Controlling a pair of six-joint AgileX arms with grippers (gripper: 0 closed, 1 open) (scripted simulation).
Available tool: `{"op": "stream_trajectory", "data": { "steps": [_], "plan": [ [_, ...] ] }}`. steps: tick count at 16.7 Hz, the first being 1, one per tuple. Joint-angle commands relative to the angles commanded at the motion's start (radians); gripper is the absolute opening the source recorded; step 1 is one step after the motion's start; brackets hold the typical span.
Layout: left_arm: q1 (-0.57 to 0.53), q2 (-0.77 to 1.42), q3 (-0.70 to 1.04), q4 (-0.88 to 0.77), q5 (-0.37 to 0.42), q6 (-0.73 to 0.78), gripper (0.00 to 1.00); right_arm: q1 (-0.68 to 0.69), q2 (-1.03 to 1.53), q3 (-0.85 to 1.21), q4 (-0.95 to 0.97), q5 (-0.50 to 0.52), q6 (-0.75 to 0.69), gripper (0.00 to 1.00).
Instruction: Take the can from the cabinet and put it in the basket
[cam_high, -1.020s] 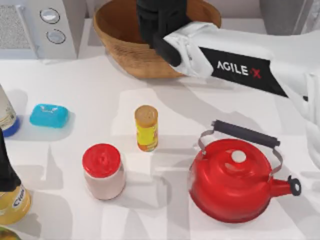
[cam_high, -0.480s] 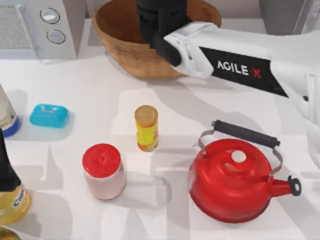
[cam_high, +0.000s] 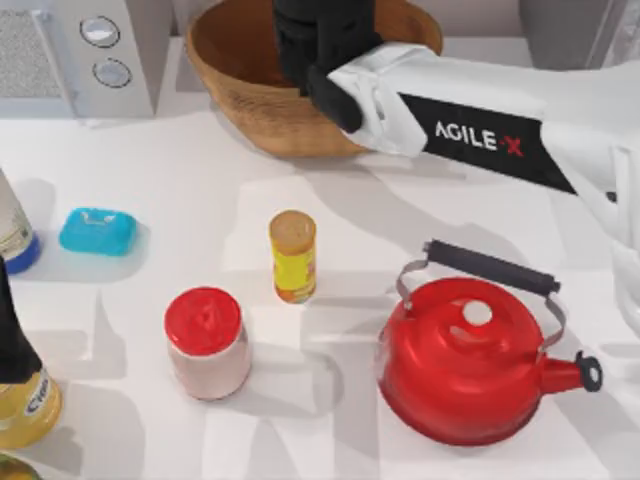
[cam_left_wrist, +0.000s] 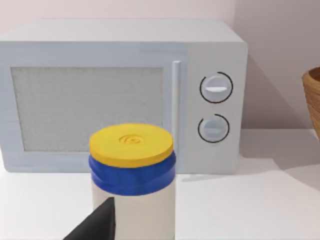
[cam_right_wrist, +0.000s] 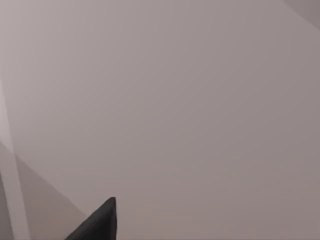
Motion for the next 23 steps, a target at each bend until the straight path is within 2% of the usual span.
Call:
{"op": "stream_trajectory", "data": {
  "steps": [5,10,17,23],
  "plan": [
    [0.000,0.000,0.000,0.000,0.000,0.000,1.00,-0.018,-0.061,-0.059,-0.004,-0.043,0.003,1.00],
    [0.000,0.000,0.000,0.000,0.000,0.000,1.00,-0.117,-0.374,-0.360,-0.046,-0.212,0.008,1.00],
    [0.000,0.000,0.000,0.000,0.000,0.000,1.00,-0.332,-1.193,-1.030,-0.179,-0.483,0.005,1.00],
    [0.000,0.000,0.000,0.000,0.000,0.000,1.00,-0.519,-1.924,-1.570,-0.320,-0.634,-0.006,1.00]
  ]
}}
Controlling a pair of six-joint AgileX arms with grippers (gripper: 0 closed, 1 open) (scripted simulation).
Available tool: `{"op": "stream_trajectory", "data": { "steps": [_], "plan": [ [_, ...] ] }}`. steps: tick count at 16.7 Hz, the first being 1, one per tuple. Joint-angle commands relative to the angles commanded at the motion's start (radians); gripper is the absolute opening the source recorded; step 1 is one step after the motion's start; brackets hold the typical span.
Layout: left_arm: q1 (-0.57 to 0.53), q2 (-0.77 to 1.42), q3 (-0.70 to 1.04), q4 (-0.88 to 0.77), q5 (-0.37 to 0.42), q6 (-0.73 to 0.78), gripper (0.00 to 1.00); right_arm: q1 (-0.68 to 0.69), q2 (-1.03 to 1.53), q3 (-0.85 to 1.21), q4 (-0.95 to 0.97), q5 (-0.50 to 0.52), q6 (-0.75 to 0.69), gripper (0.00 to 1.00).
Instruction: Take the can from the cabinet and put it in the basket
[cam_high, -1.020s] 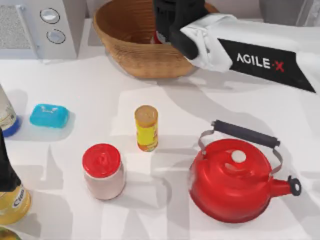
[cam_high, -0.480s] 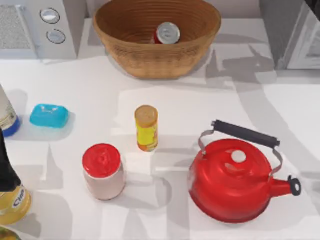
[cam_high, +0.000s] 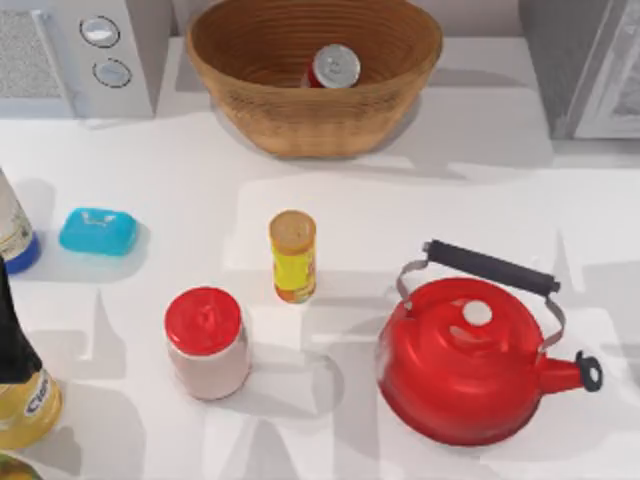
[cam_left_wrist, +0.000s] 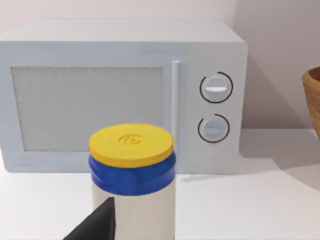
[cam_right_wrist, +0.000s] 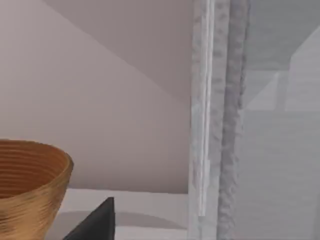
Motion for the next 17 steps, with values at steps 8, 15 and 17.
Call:
{"op": "stream_trajectory", "data": {
  "steps": [8,15,17],
  "plan": [
    [0.000,0.000,0.000,0.000,0.000,0.000,1.00,-0.143,-0.466,-0.362,-0.129,-0.056,-0.013,1.00],
    [0.000,0.000,0.000,0.000,0.000,0.000,1.00,-0.145,-0.473,-0.366,-0.132,-0.056,-0.014,1.00],
    [0.000,0.000,0.000,0.000,0.000,0.000,1.00,-0.168,-0.444,-0.350,-0.104,-0.077,-0.017,1.00]
  ]
}}
